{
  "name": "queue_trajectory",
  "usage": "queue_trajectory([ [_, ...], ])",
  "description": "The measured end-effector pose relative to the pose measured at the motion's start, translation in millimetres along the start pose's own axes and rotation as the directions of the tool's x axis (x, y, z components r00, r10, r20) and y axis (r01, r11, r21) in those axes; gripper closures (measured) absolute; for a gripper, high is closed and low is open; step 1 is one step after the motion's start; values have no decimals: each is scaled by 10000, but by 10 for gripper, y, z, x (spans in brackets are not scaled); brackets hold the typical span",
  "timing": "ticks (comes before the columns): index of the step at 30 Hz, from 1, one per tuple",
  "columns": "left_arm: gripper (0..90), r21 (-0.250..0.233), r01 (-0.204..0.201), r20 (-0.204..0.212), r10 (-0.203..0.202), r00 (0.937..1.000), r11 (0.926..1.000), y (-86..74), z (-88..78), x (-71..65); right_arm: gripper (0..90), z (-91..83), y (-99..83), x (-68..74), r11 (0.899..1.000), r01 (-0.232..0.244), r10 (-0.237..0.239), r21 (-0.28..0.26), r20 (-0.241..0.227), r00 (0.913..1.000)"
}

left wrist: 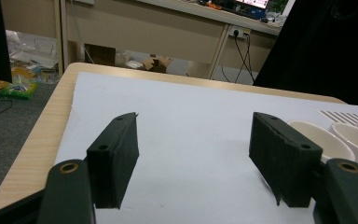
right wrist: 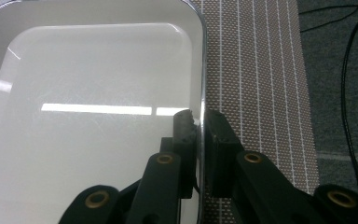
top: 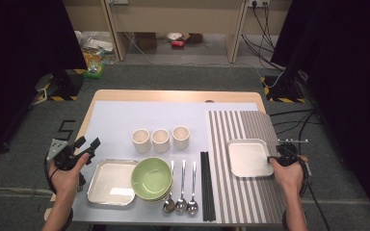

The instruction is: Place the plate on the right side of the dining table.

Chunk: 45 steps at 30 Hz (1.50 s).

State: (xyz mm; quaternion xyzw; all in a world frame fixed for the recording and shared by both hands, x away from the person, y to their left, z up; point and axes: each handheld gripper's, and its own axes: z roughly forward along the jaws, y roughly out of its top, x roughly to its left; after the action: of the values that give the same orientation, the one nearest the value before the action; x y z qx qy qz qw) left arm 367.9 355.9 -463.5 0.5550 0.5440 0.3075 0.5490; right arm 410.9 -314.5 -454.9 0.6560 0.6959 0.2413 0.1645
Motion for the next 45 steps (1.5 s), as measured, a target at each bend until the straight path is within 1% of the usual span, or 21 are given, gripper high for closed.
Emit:
queue_trajectory([
  [14, 320, -2, 4, -32, -4, 10000, 10000, -1, -4, 7, 844, -36, -38, 3, 9999, 53, -54, 95, 65, 10000],
  [16, 319, -6, 4, -30, -5, 10000, 10000, -2, -3, 5, 843, -39, -46, -1, 9999, 127, -127, 61, 65, 9999],
  [17, 320, -12, -1, -27, 1, 10000, 10000, -2, -2, 4, 843, -43, -46, 4, 9999, 31, -31, 95, 49, 10000],
  [18, 320, -5, -8, -27, 8, 10000, 10000, -2, -1, 3, 844, -41, -50, -1, 9999, 147, -148, 64, 75, 9999],
  [20, 320, -4, -6, -27, 6, 10000, 10000, -3, -1, 3, 843, -44, -54, 6, 9999, 73, -74, 79, 94, 9999],
  [24, 320, -8, -4, -37, 4, 10000, 10000, 0, -6, 7, 844, -43, -56, 0, 9999, 94, -95, 58, 99, 9999],
  [26, 319, -14, 1, -43, -1, 10000, 10000, -1, -7, 8, 844, -46, -59, 0, 10000, -8, 8, 82, 72, 10000],
  [37, 320, -8, 3, -43, -3, 10000, 10000, -3, -3, 7, 846, -44, -60, -26, 10000, 46, -46, 7, 62, 10000],
  [38, 319, -7, -3, -43, 2, 10000, 10000, -4, -2, 6, 846, -48, -57, -26, 10000, -23, 23, 56, 72, 10000],
  [44, 320, -10, 12, -53, -12, 10000, 10000, -3, -4, 9, 845, -46, -58, -25, 10000, -33, 33, 30, 115, 9999],
  [45, 319, -7, -2, -49, 2, 10000, 10000, -3, -4, 9, 844, -43, -59, -28, 10000, 52, -52, -14, 128, 9999],
])
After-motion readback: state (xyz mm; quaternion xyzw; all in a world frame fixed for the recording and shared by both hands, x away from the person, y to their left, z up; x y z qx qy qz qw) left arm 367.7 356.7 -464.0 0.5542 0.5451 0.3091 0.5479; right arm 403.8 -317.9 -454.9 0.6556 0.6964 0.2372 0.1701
